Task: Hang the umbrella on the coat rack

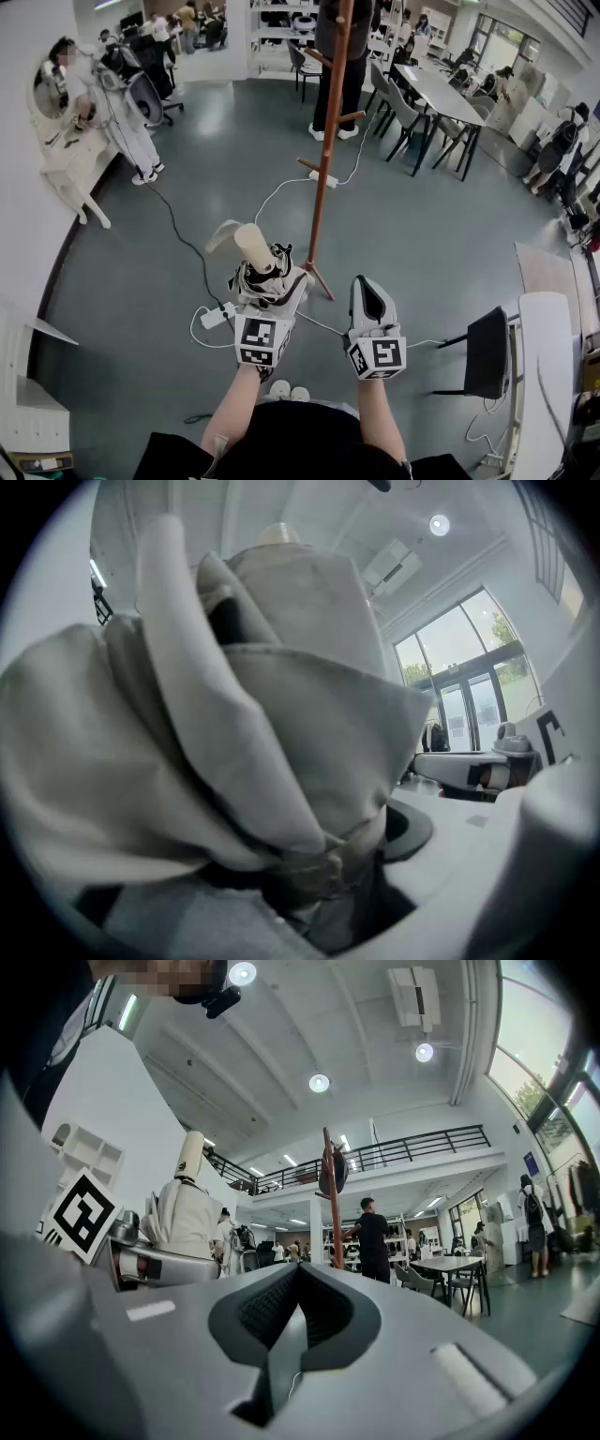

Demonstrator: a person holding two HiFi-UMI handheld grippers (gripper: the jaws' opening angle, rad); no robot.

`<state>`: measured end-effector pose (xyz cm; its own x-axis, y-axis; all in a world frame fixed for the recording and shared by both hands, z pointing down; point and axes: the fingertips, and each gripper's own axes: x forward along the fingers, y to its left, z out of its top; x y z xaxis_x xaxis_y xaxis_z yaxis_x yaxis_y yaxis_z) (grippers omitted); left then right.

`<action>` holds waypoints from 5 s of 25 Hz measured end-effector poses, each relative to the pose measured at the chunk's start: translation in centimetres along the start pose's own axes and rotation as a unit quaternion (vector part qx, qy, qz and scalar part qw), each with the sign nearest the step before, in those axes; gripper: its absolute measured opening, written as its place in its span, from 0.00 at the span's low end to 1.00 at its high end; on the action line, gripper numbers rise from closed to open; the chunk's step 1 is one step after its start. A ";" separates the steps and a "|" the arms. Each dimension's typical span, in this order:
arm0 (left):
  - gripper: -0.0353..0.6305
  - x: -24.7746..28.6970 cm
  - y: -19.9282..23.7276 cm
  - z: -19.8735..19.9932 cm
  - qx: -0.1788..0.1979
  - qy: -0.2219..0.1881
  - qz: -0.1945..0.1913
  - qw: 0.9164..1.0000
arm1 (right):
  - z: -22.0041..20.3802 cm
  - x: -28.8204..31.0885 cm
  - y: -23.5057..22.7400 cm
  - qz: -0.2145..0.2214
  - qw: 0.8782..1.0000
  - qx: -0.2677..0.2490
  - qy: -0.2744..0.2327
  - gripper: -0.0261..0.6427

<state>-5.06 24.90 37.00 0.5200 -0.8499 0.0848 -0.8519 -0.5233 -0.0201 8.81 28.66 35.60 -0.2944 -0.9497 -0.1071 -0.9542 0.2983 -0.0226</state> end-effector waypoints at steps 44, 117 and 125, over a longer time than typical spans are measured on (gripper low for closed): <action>0.52 11.8 7.3 -4.5 -0.012 0.020 -0.027 0.999 | -6.7 10.9 -5.4 -0.043 0.999 0.020 0.020 0.05; 0.52 39.0 11.4 -24.8 -0.034 0.195 -0.167 0.966 | -16.4 39.1 -18.2 0.010 0.995 0.007 0.103 0.05; 0.52 38.3 11.1 -24.3 -0.036 0.201 -0.166 0.965 | -16.6 39.2 -18.5 0.012 0.994 0.010 0.109 0.05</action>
<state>3.94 -11.93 64.27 0.7117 -0.5364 0.4536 -0.6523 -0.7443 0.1433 14.03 -15.72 48.27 -0.3242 -0.9396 0.1097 -0.9460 0.3214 -0.0431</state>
